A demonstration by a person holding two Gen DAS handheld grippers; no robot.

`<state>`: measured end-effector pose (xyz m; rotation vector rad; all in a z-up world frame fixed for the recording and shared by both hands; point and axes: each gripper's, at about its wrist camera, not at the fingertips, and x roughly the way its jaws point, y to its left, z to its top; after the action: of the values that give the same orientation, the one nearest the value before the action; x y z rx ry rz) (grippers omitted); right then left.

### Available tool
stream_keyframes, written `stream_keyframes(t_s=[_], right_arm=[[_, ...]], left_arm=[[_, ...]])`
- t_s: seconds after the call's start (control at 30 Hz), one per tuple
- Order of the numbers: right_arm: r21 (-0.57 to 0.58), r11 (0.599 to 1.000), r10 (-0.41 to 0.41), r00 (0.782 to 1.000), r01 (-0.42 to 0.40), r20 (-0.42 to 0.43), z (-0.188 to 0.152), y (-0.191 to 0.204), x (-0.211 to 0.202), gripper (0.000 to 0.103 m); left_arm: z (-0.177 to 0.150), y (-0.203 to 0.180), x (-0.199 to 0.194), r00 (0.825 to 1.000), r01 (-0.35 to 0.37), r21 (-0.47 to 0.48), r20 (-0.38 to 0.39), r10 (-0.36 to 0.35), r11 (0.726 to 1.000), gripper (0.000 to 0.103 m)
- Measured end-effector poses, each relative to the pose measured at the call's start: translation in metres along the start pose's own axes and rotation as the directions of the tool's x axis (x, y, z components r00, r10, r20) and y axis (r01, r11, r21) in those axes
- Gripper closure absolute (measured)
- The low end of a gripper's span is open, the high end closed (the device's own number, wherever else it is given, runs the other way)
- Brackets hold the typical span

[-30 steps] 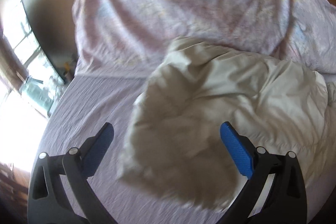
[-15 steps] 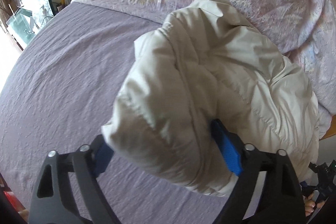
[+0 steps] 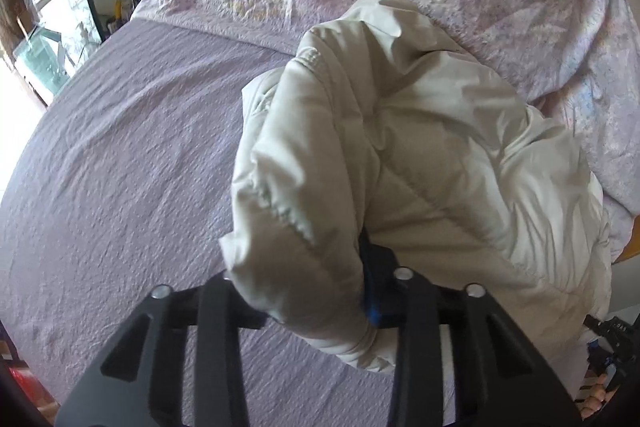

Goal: Fold large clothes

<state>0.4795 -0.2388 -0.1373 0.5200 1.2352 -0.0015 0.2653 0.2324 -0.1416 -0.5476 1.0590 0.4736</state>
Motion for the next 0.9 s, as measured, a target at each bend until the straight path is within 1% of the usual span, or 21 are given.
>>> stream_keyframes(t_s=[0.07,0.1,0.2,0.33,0.53,0.6,0.7,0.8,0.83,0.9], right_arm=[[-0.005,1.000,0.007,1.000,-0.007,0.014,-0.004,0.004,-0.005,0.078],[-0.008,1.000,0.016,1.000,-0.016,0.018,-0.007,0.000,-0.011,0.078],[-0.027,0.998,0.049,0.999,-0.048,0.014,-0.017,0.000,-0.020,0.079],[-0.048,0.995,0.089,0.996,-0.090,-0.028,-0.042,-0.005,-0.028,0.079],[-0.032,0.989,0.142,0.986,-0.145,-0.090,-0.090,-0.023,-0.032,0.079],[-0.037,0.988,0.148,0.983,-0.153,-0.106,-0.102,-0.026,-0.033,0.079],[-0.067,0.987,0.137,0.984,-0.145,-0.116,-0.114,-0.029,-0.036,0.078],[-0.107,0.987,0.107,0.989,-0.117,-0.098,-0.109,-0.017,-0.037,0.072],[-0.121,0.988,0.081,0.993,-0.091,-0.089,-0.108,-0.014,-0.040,0.068],[-0.147,0.988,0.044,0.996,-0.055,-0.073,-0.108,-0.018,-0.049,0.063]], left_arm=[[-0.004,-0.001,-0.007,1.000,-0.005,0.018,0.021,0.005,1.000,0.075],[-0.005,0.000,-0.011,1.000,-0.003,0.020,0.027,0.003,1.000,0.076],[-0.011,0.007,-0.025,0.999,0.014,0.025,0.042,-0.015,1.000,0.076],[-0.028,0.030,-0.045,0.999,0.028,0.026,0.039,-0.029,0.999,0.076],[-0.055,0.068,-0.071,1.000,0.014,0.009,0.024,-0.014,1.000,0.076],[-0.064,0.078,-0.078,1.000,0.006,0.004,0.021,-0.006,1.000,0.076],[-0.072,0.087,-0.079,1.000,-0.002,-0.011,0.008,0.002,1.000,0.074],[-0.074,0.088,-0.076,1.000,-0.015,-0.035,0.001,0.015,0.999,0.070],[-0.074,0.088,-0.076,1.000,-0.022,-0.038,-0.001,0.022,0.999,0.068],[-0.074,0.087,-0.075,0.999,-0.034,-0.042,-0.004,0.034,0.999,0.064]])
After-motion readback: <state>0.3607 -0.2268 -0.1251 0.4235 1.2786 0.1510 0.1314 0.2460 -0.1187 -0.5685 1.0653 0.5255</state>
